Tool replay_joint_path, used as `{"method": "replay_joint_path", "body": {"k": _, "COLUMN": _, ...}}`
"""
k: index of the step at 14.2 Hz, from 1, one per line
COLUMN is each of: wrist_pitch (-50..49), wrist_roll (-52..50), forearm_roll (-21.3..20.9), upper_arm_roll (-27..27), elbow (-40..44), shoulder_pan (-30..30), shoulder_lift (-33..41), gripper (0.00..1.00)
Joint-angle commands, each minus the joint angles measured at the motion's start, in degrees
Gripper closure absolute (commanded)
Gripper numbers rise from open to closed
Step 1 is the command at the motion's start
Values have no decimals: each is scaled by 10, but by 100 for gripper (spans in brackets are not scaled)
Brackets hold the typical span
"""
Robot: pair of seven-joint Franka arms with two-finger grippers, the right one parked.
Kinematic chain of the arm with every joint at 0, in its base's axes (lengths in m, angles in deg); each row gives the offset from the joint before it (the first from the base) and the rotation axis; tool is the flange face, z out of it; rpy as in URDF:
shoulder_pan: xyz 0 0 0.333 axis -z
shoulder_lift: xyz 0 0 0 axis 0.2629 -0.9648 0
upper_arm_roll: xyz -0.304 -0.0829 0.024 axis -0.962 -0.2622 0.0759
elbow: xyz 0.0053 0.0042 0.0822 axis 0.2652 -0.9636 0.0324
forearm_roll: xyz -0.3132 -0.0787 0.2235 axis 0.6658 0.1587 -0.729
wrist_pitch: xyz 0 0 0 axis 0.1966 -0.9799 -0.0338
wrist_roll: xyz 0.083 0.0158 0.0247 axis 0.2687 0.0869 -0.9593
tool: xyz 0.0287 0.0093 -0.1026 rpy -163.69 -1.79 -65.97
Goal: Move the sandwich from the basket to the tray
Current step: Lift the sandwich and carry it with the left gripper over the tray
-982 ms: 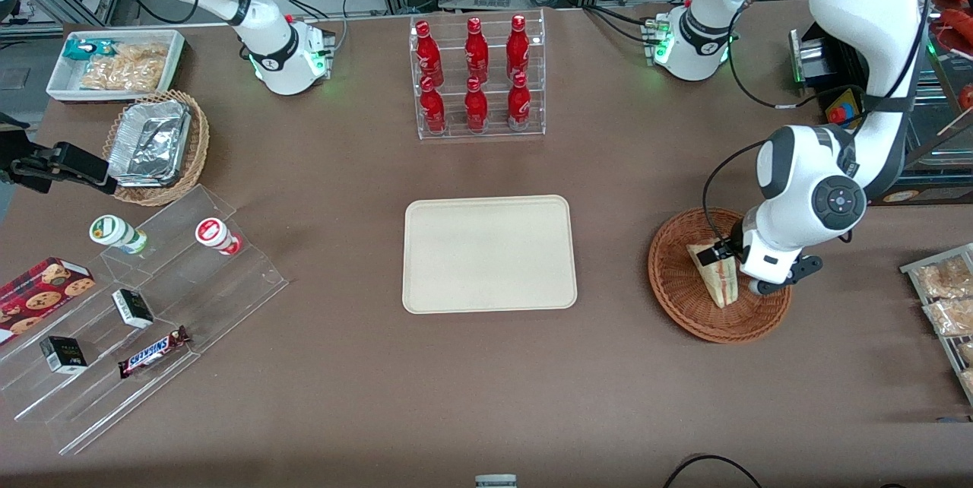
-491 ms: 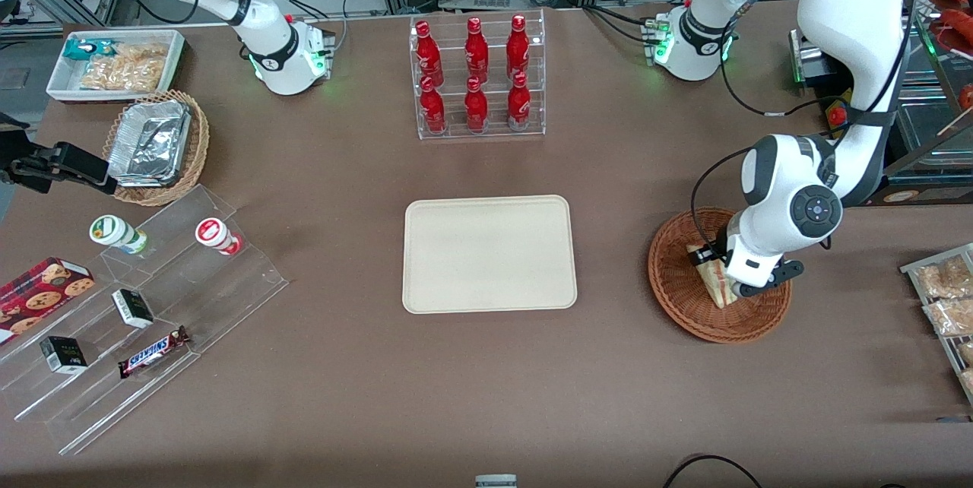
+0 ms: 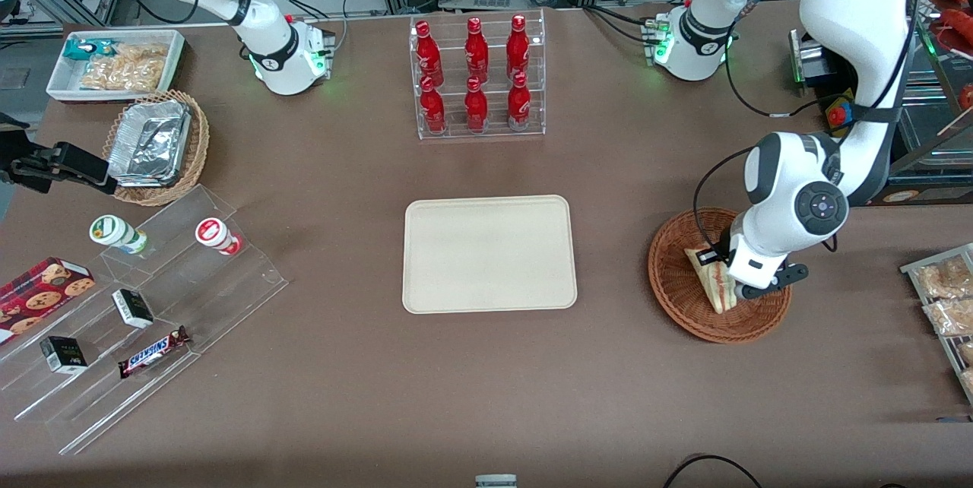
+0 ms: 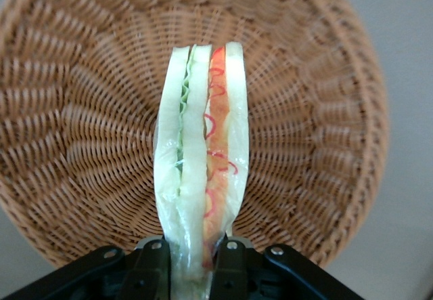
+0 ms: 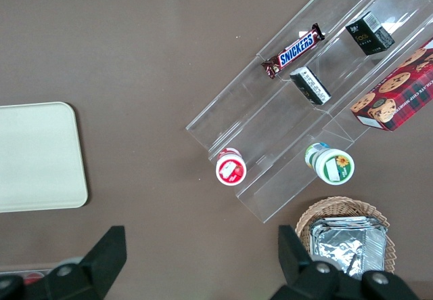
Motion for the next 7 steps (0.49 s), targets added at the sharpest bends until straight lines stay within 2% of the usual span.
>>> {"method": "replay_joint_path", "body": {"k": 1, "wrist_pitch": -75, "wrist_roll": 9, "forearm_roll": -9, "upper_arm_roll": -14, "elbow": 14, "shoulder_pan": 13, "shoulder_lift": 54, "gripper": 87}}
{"method": "replay_joint_path", "body": {"k": 4, "wrist_pitch": -135, "wrist_roll": -15, "forearm_roll": -8, "upper_arm_roll": -67, "elbow": 59, "shoulder_pan": 14, "shoulder_lift": 54, "gripper": 85}}
{"method": "replay_joint_path", "body": {"k": 7, "wrist_pitch": -140, "wrist_roll": -35, "forearm_roll": -13, "upper_arm_roll": -117, "elbow": 71, "shoulder_pan": 29, "shoulder_lift": 45, "gripper": 85}}
